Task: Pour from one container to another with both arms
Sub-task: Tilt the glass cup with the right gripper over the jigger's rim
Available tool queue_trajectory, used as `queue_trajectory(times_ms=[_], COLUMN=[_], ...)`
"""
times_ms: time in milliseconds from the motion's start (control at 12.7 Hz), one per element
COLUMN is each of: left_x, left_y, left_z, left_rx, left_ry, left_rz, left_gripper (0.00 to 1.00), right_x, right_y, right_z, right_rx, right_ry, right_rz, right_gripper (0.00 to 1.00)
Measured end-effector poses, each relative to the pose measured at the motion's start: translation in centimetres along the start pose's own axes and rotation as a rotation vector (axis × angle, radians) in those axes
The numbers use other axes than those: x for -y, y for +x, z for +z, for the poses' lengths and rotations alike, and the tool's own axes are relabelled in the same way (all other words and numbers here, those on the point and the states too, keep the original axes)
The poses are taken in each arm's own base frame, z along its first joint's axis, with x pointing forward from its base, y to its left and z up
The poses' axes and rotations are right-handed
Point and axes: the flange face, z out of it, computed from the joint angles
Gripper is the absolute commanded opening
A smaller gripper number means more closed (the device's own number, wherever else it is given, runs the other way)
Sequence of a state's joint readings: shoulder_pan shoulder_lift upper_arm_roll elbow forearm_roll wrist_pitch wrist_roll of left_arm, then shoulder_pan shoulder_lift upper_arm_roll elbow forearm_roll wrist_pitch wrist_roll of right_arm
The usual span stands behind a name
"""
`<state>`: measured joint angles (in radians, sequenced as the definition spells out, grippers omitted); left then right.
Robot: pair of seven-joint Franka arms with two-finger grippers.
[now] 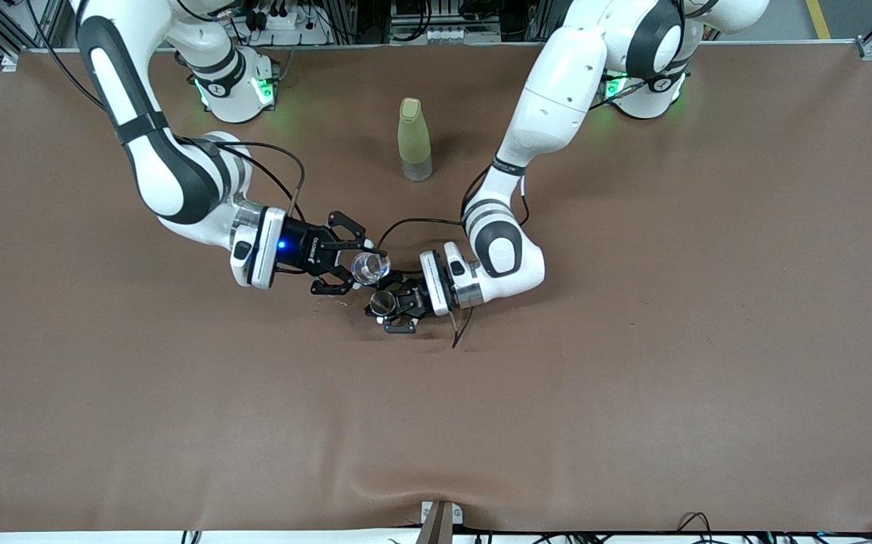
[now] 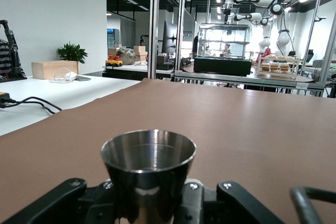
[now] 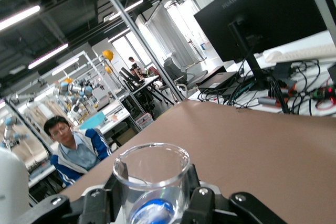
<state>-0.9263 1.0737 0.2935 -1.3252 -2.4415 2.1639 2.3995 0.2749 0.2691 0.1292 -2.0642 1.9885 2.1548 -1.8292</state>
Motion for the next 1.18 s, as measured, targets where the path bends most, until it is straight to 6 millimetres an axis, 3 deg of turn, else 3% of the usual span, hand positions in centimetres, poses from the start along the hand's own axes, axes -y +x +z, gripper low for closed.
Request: queue_trajectory(times_ms=[316, 710, 1183], left_x=[0.1, 0.2, 0.2], left_y=[0.1, 0.1, 0.1], left_z=[0.0, 0.0, 0.0], left_rx=[-0.002, -0.002, -0.002], left_ry=[0.0, 0.0, 0.0], left_rz=[0.001, 0.008, 0.008], left_gripper=[0.0, 0.0, 0.0], right_x=[0.1, 0.0, 0.6], right_y=[-0.2, -2.8, -3.1], right_z=[0.0, -0.4, 0.3], right_rx=[-0.009, -0.026, -0.041], right_ry=[-0.002, -0.021, -0.01], right_rz=[0.194, 0.35, 0.534], right_gripper=[0.13, 0.12, 0.12])
